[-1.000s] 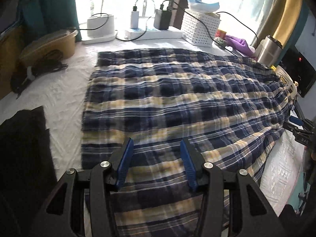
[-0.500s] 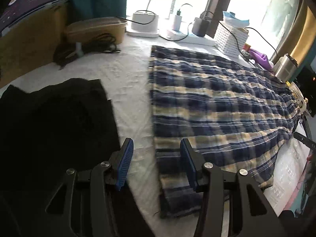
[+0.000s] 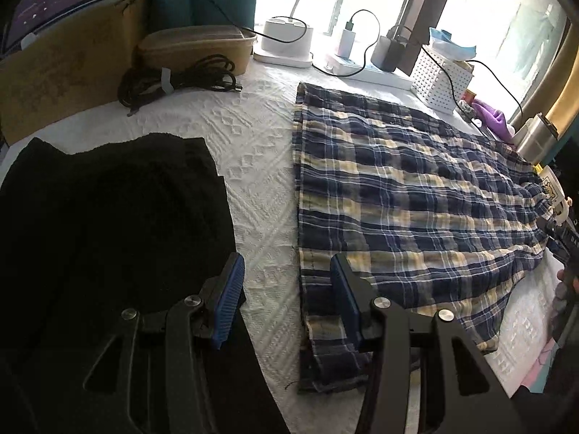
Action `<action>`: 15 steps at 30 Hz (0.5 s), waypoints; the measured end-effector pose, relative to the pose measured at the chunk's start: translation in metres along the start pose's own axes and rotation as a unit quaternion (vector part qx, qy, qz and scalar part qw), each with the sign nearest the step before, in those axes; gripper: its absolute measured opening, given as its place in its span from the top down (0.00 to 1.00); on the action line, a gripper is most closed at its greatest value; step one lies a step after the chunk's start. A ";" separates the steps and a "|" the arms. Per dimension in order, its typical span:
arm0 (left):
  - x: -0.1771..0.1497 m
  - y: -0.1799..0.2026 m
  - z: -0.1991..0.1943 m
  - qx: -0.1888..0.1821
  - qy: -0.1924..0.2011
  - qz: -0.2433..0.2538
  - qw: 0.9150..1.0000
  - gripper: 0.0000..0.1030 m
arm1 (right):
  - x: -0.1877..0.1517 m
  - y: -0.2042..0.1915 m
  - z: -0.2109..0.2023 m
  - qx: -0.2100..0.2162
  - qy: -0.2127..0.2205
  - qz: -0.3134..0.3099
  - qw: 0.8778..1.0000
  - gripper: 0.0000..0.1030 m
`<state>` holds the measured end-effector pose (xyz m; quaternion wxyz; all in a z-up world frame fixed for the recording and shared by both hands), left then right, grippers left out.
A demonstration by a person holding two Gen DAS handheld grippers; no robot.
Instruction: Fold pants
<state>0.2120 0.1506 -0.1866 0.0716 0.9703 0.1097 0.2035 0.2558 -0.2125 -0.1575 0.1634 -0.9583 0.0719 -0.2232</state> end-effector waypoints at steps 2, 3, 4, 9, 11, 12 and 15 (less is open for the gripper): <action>-0.002 0.001 -0.001 -0.004 -0.002 -0.003 1.000 0.53 | 0.006 0.002 0.002 0.015 0.009 0.010 1.000 0.21; -0.003 0.001 -0.001 -0.007 -0.003 -0.003 1.000 0.53 | 0.008 0.003 0.002 0.019 0.012 0.013 1.000 0.21; -0.003 0.001 -0.001 -0.011 -0.005 -0.004 1.000 0.53 | 0.010 0.004 0.003 0.025 0.019 0.018 0.999 0.21; -0.007 0.009 0.003 -0.024 -0.016 -0.005 1.000 0.53 | 0.020 0.009 0.005 0.037 0.042 0.046 0.997 0.21; -0.008 0.016 0.004 -0.028 -0.017 0.006 0.999 0.53 | 0.025 0.011 0.007 0.042 0.046 0.057 0.996 0.21; -0.009 0.019 0.005 -0.028 -0.020 0.011 0.999 0.53 | 0.027 0.012 0.007 0.044 0.046 0.059 0.996 0.21; -0.012 0.026 0.006 -0.017 -0.019 0.022 0.999 0.53 | 0.029 0.014 0.008 0.050 0.043 0.055 0.996 0.21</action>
Point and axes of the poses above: each gripper's, at about its wrist camera, not at the fingertips, and z roughly the way its jaws point, y to its right, x to its top, the point moved 6 cm from there along z, roughly the way its jaws point, and after that the axes turned 10 degrees about -y, right-handed, at the moved point
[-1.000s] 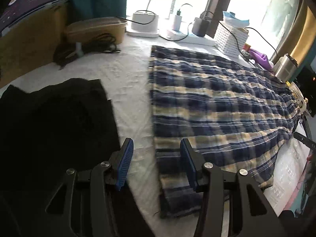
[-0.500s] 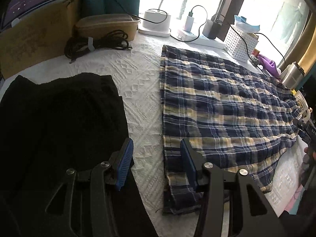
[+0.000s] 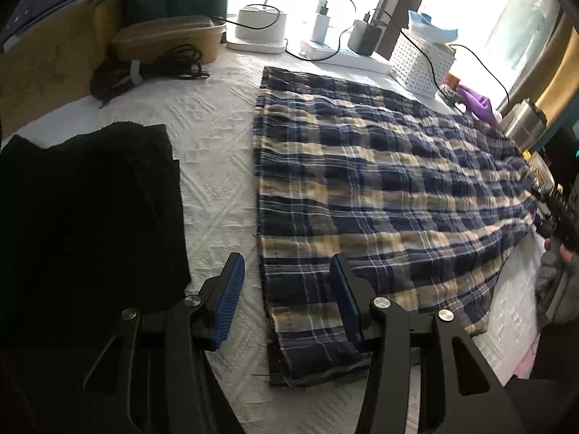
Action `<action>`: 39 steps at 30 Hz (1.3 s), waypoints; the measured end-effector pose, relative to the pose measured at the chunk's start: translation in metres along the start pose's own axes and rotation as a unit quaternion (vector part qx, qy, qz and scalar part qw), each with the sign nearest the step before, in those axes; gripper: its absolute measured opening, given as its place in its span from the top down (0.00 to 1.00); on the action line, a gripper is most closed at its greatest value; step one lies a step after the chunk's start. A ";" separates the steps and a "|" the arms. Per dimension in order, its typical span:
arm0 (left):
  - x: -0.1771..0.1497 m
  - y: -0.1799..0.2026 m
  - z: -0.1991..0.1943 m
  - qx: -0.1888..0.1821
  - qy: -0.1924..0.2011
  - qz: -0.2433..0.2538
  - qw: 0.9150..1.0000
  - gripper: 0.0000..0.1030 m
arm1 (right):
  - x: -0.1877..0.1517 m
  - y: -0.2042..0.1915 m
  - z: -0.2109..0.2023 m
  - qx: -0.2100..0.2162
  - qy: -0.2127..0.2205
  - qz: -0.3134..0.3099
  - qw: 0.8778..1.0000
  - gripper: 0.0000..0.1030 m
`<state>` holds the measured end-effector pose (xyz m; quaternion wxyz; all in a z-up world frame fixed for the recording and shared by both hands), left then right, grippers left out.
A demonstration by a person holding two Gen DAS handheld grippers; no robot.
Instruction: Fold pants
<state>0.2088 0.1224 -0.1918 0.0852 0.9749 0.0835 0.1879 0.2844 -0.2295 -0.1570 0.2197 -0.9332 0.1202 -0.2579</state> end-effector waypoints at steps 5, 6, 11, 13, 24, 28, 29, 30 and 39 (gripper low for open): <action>-0.002 -0.002 0.000 0.022 0.007 0.002 1.000 0.65 | -0.001 0.000 -0.001 -0.006 -0.016 -0.016 1.000 0.21; -0.002 -0.003 0.000 0.022 0.008 0.000 1.000 0.66 | -0.002 0.000 -0.002 -0.012 -0.020 -0.021 0.999 0.21; 0.005 -0.011 -0.008 0.028 0.023 -0.012 0.999 0.66 | -0.012 0.006 -0.012 -0.037 -0.032 -0.022 0.999 0.21; 0.010 -0.013 -0.012 0.027 0.027 -0.020 0.999 0.66 | -0.014 0.011 -0.015 -0.035 -0.029 -0.017 0.999 0.21; 0.016 -0.010 -0.017 0.029 0.033 -0.021 0.999 0.66 | 0.018 0.020 0.000 0.007 0.003 0.034 0.999 0.17; 0.016 -0.017 -0.020 0.034 0.034 -0.033 0.998 0.66 | 0.034 0.020 0.009 0.047 0.007 0.061 0.997 0.17; 0.016 -0.019 -0.021 0.035 0.036 -0.033 0.998 0.66 | 0.037 0.019 0.011 0.050 0.006 0.062 0.997 0.21; 0.016 -0.019 -0.023 0.035 0.037 -0.034 0.998 0.66 | 0.039 0.018 0.015 0.049 0.001 0.064 0.997 0.38; 0.017 -0.023 -0.028 0.038 0.047 -0.035 0.998 0.66 | 0.039 0.005 0.015 0.055 0.002 0.051 0.997 0.70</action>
Point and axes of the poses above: each gripper's, at about its wrist camera, not at the fingertips, and z roughly the way its jaws point, y to its right, x to its top, the point moved 6 cm from there along z, roughly the way its jaws point, and after that the axes turned 10 degrees about -y, right-handed, at the moved point
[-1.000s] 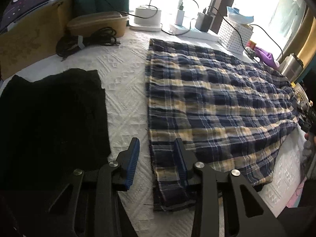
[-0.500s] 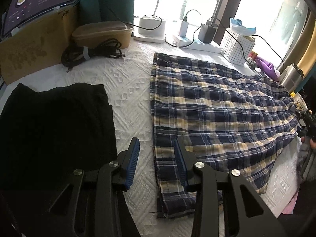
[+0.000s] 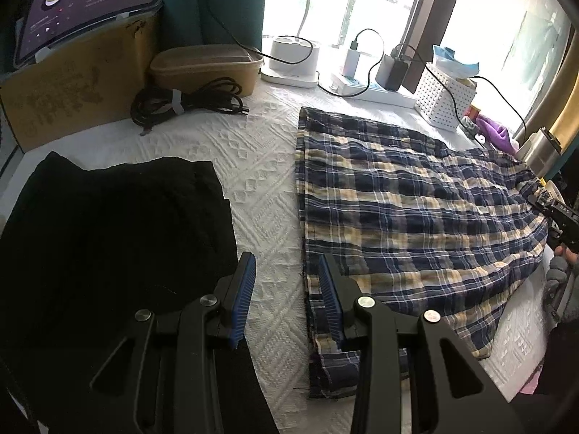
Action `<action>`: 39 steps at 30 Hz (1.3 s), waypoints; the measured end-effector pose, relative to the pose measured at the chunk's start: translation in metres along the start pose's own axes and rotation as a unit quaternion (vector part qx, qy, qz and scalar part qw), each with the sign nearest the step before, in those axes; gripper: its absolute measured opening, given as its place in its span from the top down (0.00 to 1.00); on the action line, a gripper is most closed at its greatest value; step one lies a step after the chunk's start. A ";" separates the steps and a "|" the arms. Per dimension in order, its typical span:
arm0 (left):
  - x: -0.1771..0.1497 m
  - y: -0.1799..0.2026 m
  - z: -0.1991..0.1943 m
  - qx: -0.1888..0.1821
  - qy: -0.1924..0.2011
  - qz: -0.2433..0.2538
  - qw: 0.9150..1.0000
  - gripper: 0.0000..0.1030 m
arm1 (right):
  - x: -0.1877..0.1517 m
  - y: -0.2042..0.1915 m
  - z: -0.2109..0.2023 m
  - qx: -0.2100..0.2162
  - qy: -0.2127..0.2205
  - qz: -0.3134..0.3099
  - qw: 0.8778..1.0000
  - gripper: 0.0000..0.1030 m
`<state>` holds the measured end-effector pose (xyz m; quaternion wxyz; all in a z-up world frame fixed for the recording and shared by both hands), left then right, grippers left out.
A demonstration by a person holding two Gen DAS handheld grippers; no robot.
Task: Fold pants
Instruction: 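Grasp the waistband again with the right gripper and lift it, then lift the waistband with the right gripper and fold it over onto the pant legs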
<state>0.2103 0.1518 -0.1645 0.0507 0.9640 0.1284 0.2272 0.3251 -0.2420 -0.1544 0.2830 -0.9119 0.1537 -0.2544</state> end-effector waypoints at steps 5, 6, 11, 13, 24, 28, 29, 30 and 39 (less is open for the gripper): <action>0.003 -0.003 -0.004 0.000 0.011 0.001 1.000 0.66 | 0.001 -0.015 -0.011 -0.012 0.012 -0.023 1.000 0.70; 0.004 -0.004 -0.005 0.003 0.015 0.001 1.000 0.66 | 0.001 -0.018 -0.013 -0.015 0.014 -0.030 0.999 0.70; 0.006 -0.011 -0.008 0.000 0.027 -0.003 1.000 0.66 | -0.002 -0.036 -0.018 -0.030 0.019 -0.055 0.998 0.70; 0.006 -0.013 -0.009 -0.004 0.029 -0.006 1.000 0.66 | -0.003 -0.043 -0.020 -0.035 0.019 -0.064 0.997 0.70; -0.001 -0.035 -0.015 -0.006 0.039 -0.007 0.999 0.66 | -0.019 -0.082 -0.016 -0.060 0.015 -0.109 0.992 0.70; -0.003 -0.046 -0.019 -0.001 0.045 -0.008 0.999 0.66 | -0.025 -0.096 -0.012 -0.063 0.013 -0.119 0.991 0.70; -0.004 -0.048 -0.020 -0.003 0.046 -0.009 0.999 0.66 | -0.026 -0.099 -0.011 -0.065 0.012 -0.121 0.990 0.70; -0.004 -0.050 -0.020 -0.004 0.046 -0.010 0.999 0.66 | -0.028 -0.102 -0.010 -0.066 0.012 -0.125 0.990 0.70; -0.013 -0.067 -0.016 -0.019 0.037 -0.017 0.999 0.66 | -0.044 -0.127 0.006 -0.075 0.004 -0.144 0.987 0.70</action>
Point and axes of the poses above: each gripper's, at about its wrist camera, not at the fingertips, and z roughly the way its jaws point, y to its right, x to its top, the point moved 6 cm from there along z, roughly the way its jaws point, and after that the axes turned 10 degrees about -y, right-handed, at the moved point
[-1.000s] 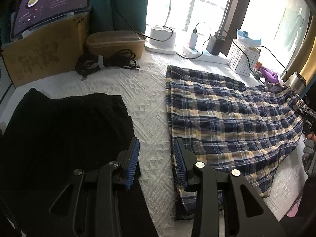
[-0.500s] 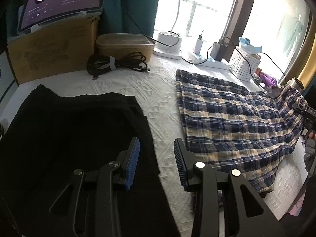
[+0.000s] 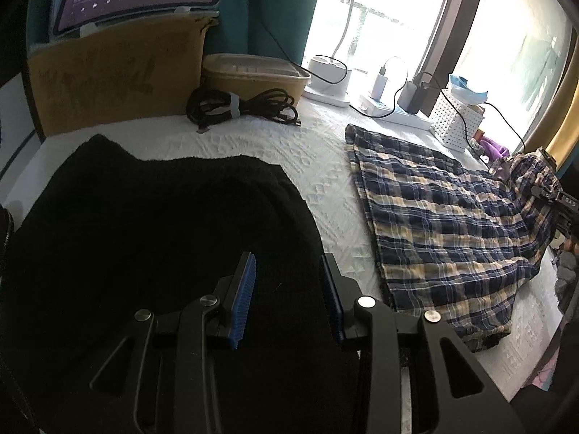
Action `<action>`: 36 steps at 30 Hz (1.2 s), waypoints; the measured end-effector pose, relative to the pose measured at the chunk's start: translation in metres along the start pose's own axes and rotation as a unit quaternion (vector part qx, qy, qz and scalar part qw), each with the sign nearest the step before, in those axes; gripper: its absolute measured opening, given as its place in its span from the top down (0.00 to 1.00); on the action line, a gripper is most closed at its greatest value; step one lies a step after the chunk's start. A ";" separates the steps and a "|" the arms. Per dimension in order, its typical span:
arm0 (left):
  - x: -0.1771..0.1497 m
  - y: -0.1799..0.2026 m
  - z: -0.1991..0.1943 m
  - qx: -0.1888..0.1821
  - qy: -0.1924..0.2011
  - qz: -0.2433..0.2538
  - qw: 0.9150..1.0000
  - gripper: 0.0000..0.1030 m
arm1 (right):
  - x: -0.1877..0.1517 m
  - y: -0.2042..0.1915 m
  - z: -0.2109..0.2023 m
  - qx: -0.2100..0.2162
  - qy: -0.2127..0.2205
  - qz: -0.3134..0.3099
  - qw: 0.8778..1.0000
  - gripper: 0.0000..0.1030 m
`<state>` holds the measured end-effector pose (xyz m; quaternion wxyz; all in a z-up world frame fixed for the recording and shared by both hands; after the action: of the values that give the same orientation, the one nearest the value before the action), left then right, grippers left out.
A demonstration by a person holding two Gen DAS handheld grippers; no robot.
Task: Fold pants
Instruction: 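Lift the waistband with the right gripper and fold it over onto the pant legs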
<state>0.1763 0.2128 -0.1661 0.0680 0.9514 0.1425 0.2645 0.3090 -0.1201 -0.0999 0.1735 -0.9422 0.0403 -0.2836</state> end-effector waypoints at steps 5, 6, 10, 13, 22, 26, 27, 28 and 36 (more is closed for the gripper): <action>0.001 -0.005 0.002 0.007 -0.003 0.008 1.000 0.66 | -0.003 -0.015 0.009 -0.001 -0.009 -0.010 1.000 0.70; 0.002 -0.008 0.001 0.006 -0.002 0.006 1.000 0.66 | -0.003 -0.018 0.010 -0.001 -0.010 -0.012 1.000 0.70; 0.002 -0.018 -0.003 0.004 0.003 -0.001 1.000 0.66 | -0.005 -0.037 0.018 -0.005 -0.017 -0.031 0.999 0.70; 0.001 -0.024 -0.004 0.002 0.002 -0.004 1.000 0.66 | -0.007 -0.049 0.025 -0.004 -0.023 -0.039 0.999 0.70; -0.007 -0.051 -0.008 -0.003 0.004 -0.021 1.000 0.65 | -0.019 -0.092 0.046 -0.005 -0.043 -0.076 0.996 0.70; -0.010 -0.062 -0.008 -0.007 0.003 -0.029 1.000 0.65 | -0.024 -0.107 0.056 -0.007 -0.053 -0.085 0.995 0.70; -0.011 -0.063 -0.009 -0.008 0.003 -0.030 1.000 0.65 | -0.026 -0.110 0.058 -0.008 -0.055 -0.087 0.995 0.70; -0.011 -0.066 -0.009 -0.008 0.004 -0.032 0.999 0.65 | -0.027 -0.113 0.060 -0.008 -0.056 -0.091 0.994 0.70; -0.014 -0.080 -0.011 -0.012 0.005 -0.040 0.999 0.65 | -0.039 -0.146 0.076 -0.002 -0.071 -0.118 0.990 0.70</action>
<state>0.1396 0.2853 -0.1798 0.0894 0.9425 0.1779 0.2684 0.3149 0.0461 -0.1282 0.1389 -0.9586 -0.0834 -0.2340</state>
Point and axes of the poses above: each gripper's, at about its wrist camera, not at the fingertips, and z roughly the way its jaws point, y to its right, x to its top, the point moved 6 cm from there along z, roughly the way its jaws point, and after that the axes turned 10 degrees about -y, right-handed, at the moved point
